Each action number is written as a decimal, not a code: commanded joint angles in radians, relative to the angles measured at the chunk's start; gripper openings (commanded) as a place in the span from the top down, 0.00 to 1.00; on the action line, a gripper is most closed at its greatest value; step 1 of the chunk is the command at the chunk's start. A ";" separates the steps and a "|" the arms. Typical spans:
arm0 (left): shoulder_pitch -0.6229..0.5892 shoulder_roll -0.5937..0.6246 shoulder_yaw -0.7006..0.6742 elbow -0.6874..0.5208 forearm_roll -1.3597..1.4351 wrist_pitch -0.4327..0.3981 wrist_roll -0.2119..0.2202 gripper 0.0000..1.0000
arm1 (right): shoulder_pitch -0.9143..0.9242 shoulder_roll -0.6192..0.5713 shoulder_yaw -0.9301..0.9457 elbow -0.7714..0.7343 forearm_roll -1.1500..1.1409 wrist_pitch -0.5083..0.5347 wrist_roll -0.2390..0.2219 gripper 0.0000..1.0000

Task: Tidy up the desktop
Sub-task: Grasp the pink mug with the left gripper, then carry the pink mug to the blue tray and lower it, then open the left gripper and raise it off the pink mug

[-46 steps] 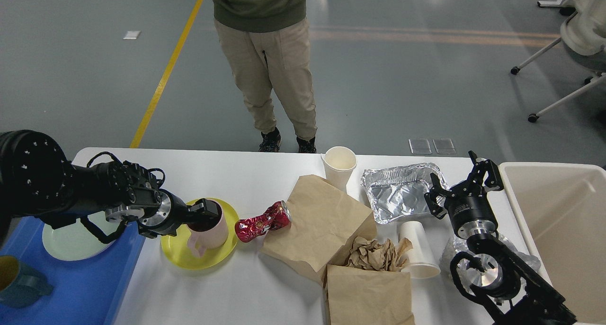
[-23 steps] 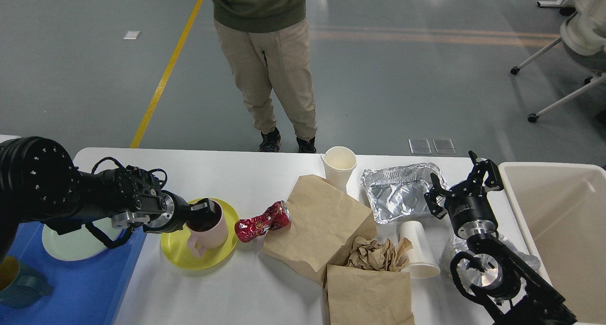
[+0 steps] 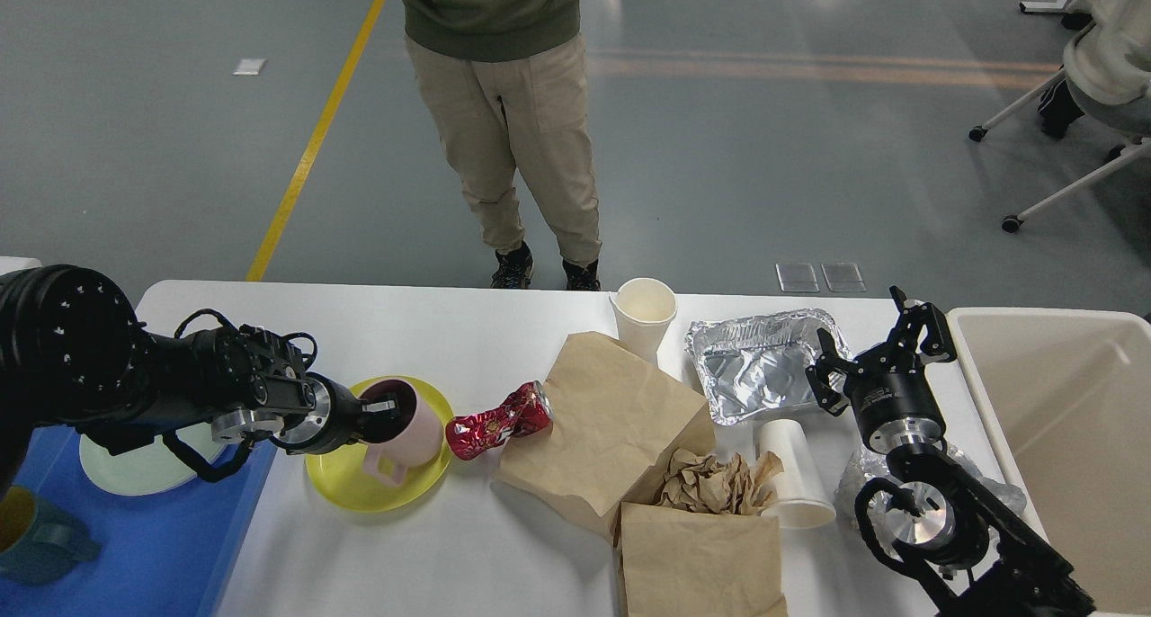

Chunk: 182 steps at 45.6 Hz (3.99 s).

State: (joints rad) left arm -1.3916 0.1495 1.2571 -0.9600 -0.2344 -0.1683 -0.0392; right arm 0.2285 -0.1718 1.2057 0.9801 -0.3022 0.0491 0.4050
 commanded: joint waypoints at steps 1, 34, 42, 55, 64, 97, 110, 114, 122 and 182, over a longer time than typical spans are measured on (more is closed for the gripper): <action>-0.010 0.005 0.001 -0.002 0.000 -0.048 0.012 1.00 | 0.000 0.000 0.000 0.000 0.000 0.000 0.000 0.00; -0.490 0.068 0.162 -0.425 -0.002 -0.217 0.010 1.00 | 0.000 0.000 0.000 0.000 0.000 0.000 0.000 0.00; -0.765 0.058 0.215 -0.637 0.001 -0.224 0.012 1.00 | 0.000 0.000 0.000 -0.001 0.000 0.000 0.000 0.00; -1.029 0.055 0.252 -0.760 0.001 -0.390 0.012 1.00 | 0.000 0.000 0.000 0.000 0.000 0.000 0.000 0.00; -1.026 0.068 0.283 -0.753 0.001 -0.408 0.013 1.00 | 0.000 0.000 0.000 0.000 0.000 0.000 0.000 0.00; -0.227 0.651 0.084 -0.303 0.500 -0.217 0.004 1.00 | 0.000 0.000 0.000 0.000 0.000 0.000 0.000 0.00; 0.017 0.637 -0.044 -0.100 0.517 -0.223 0.002 1.00 | 0.000 0.000 0.000 0.000 0.000 0.000 0.000 0.00; 0.065 0.630 -0.090 -0.078 0.527 -0.220 0.002 1.00 | 0.000 0.000 0.000 0.000 0.000 0.000 0.000 0.00; 0.092 0.627 -0.128 -0.078 0.540 -0.212 0.012 1.00 | 0.000 0.000 0.000 0.000 0.000 0.000 0.000 0.00; 0.046 0.613 -0.079 -0.124 0.512 -0.168 0.012 0.12 | 0.000 0.000 0.000 0.000 0.000 0.000 0.000 0.00</action>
State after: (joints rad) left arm -1.3040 0.7647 1.1498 -1.0599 0.2790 -0.3218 -0.0256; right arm 0.2286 -0.1718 1.2057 0.9805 -0.3022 0.0491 0.4050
